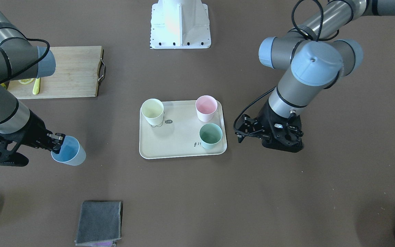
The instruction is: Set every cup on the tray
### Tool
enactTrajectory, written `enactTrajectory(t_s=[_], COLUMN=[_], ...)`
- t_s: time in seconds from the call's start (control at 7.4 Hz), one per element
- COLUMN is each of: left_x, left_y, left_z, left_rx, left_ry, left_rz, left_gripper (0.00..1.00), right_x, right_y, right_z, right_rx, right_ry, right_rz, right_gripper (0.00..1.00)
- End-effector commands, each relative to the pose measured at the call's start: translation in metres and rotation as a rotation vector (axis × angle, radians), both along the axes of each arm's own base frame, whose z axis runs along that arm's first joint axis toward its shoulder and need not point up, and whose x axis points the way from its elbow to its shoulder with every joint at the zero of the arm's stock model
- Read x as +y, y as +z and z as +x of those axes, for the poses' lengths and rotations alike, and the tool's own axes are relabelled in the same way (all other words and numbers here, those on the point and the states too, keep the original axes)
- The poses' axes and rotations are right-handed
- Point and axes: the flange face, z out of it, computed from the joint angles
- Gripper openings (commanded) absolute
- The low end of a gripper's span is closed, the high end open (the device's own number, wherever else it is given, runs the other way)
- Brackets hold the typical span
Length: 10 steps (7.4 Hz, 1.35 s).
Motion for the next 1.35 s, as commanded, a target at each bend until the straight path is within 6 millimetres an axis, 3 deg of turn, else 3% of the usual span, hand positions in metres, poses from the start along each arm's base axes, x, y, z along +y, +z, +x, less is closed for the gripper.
enactTrajectory(t_s=[0.0,0.14,0.27,0.41,0.54,0.68,0.95,1.22], left_x=[0.001,0.006,0.001,0.001,0.004,0.007,0.008,0.008], left_y=[0.053,0.072,0.097,0.112,0.13,0.152,0.164,0.168], left_z=[-0.092,-0.117,-0.155,-0.173,-0.179,-0.201,-0.211,-0.217], left_rx=[-0.043,-0.048,-0.064,-0.076,-0.096,-0.108,-0.119,-0.122], left_ry=[-0.013,-0.018,-0.051,-0.08,-0.085,-0.109,-0.122,-0.13], left_rz=[0.093,0.105,0.111,0.086,0.069,0.034,0.008,0.001], left_gripper=[0.98,0.98,0.98,0.98,0.98,0.98,0.98,0.98], right_x=[0.006,0.014,0.024,0.037,0.042,0.045,0.049,0.054], right_y=[-0.051,-0.06,-0.073,-0.085,-0.103,-0.118,-0.113,-0.103], right_z=[-0.04,-0.06,-0.084,-0.11,-0.136,-0.162,-0.198,-0.215], right_rx=[-0.026,-0.018,-0.017,-0.015,-0.015,-0.013,-0.017,-0.028], right_ry=[0.03,0.033,0.044,0.056,0.065,0.073,0.064,0.043], right_rz=[-0.041,-0.025,-0.025,-0.037,-0.038,-0.055,-0.017,-0.007], right_gripper=[0.0,0.0,0.0,0.0,0.0,0.0,0.0,0.0])
